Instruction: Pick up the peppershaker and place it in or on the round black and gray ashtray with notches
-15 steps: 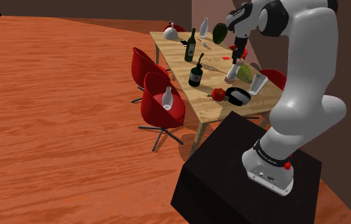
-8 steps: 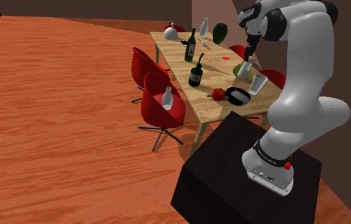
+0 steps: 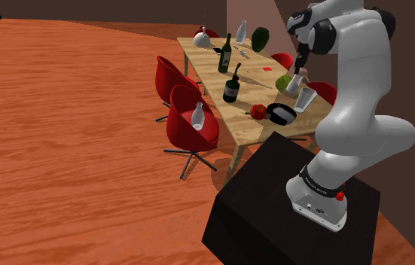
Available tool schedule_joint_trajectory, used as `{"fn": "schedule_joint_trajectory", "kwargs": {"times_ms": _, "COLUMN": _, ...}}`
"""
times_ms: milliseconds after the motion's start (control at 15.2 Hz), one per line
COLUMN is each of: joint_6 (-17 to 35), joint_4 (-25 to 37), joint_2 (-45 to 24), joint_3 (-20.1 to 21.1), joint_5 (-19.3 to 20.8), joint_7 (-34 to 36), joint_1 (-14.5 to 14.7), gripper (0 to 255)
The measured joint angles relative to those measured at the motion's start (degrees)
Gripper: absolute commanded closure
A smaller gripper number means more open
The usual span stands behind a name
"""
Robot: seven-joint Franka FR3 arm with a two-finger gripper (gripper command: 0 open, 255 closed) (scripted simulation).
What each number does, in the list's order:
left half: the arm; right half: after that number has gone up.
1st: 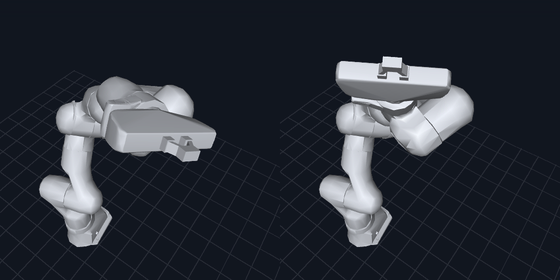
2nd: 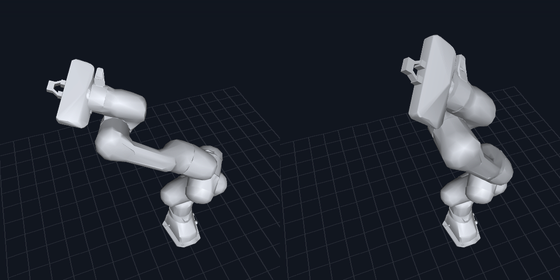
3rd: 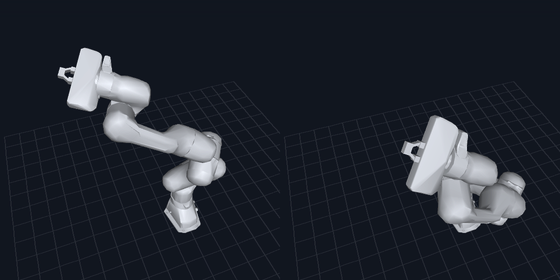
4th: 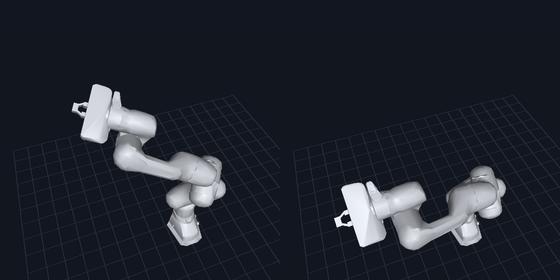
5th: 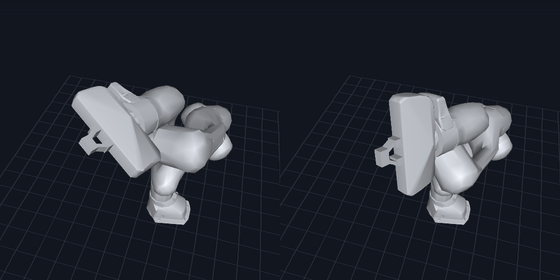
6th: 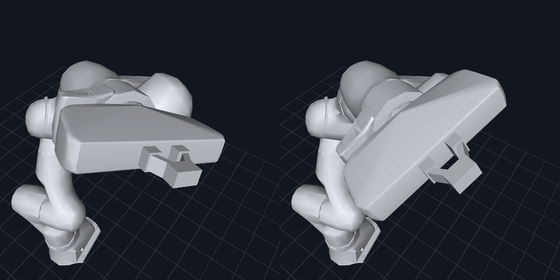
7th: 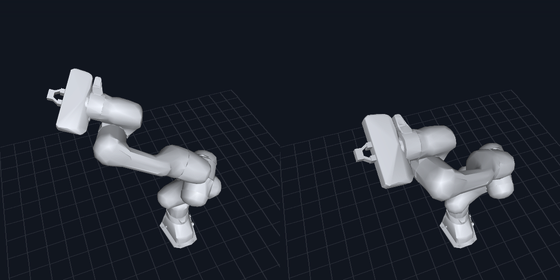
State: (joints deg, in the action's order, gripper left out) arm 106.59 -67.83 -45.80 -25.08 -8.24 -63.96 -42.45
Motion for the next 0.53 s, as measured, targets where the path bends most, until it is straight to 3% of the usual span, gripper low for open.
{"fn": "schedule_joint_trajectory", "kwargs": {"times_ms": 528, "joint_6": 4.49, "joint_4": -2.42, "joint_2": -2.19, "joint_3": 0.53, "joint_5": -0.61, "joint_7": 0.07, "joint_1": -0.09, "gripper": 255}}
